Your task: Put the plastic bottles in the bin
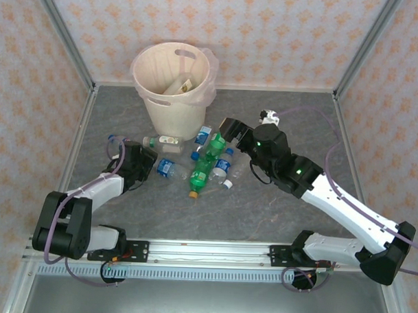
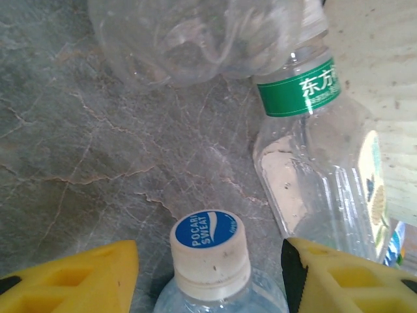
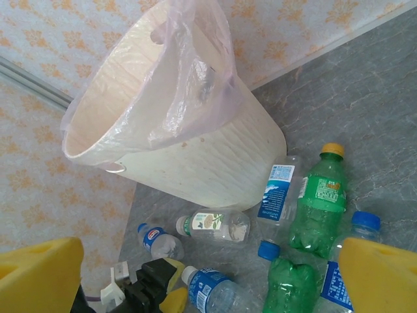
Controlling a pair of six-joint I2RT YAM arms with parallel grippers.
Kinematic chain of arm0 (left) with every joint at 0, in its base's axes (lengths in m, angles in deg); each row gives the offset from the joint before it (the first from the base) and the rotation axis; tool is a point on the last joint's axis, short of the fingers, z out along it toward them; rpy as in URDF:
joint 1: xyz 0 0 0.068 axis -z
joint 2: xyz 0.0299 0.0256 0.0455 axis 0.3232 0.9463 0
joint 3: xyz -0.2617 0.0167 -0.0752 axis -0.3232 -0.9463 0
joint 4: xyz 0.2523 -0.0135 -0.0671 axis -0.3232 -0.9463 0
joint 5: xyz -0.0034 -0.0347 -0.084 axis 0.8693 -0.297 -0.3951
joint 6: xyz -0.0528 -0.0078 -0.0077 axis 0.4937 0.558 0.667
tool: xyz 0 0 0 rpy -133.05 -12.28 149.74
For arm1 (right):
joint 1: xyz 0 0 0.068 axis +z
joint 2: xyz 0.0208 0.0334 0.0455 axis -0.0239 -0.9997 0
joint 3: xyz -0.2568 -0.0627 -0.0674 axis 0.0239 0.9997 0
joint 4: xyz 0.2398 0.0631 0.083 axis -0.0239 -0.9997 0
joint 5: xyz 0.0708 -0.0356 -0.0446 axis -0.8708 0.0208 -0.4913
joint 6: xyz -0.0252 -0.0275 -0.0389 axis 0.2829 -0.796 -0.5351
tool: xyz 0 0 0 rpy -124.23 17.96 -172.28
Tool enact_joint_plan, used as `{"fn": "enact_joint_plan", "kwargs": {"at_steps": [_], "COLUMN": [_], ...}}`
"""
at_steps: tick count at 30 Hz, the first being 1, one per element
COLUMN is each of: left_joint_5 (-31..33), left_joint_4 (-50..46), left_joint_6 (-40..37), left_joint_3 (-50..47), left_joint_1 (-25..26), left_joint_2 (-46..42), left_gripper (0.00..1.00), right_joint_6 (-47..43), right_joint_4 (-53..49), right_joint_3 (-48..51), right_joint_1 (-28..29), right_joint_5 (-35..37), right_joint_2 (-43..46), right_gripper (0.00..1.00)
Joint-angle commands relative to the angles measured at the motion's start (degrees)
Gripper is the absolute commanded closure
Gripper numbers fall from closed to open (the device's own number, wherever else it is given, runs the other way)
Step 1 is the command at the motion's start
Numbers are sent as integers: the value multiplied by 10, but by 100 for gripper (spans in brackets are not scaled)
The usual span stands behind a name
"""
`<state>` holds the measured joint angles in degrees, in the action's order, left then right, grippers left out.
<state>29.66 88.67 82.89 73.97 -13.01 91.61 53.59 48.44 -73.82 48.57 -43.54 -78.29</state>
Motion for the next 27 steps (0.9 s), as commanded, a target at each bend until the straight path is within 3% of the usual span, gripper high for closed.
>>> {"fn": "enact_joint_plan", "kwargs": {"at_steps": [1,10,14,19,27], "left_joint_5": [-18,-15,-28,-26,-8], "left_joint_4": [41,57,67,55,-14], "left_joint_6": [-10,-17,-17,-18,-17], "left_joint_3": [-7,-5,-7,-8,7], "left_joint_1": [-5,-6,-13,-14,-15], "left_joint_2": [18,44,53,29,-68], "left_gripper": [39,42,51,71,75], "right_joint_6": [7,9,8,9,5], "right_joint_4": [-8,-10,-11,-12,-10], "right_joint_3": [2,-2,-2,-1,-6], "right_joint_1": [-1,-1,0,-1,0], "right_joint_5": [-1,-2,-4,0,-2], "right_joint_2": [12,8,7,8,0], "right_gripper": [0,0,0,0,0]}}
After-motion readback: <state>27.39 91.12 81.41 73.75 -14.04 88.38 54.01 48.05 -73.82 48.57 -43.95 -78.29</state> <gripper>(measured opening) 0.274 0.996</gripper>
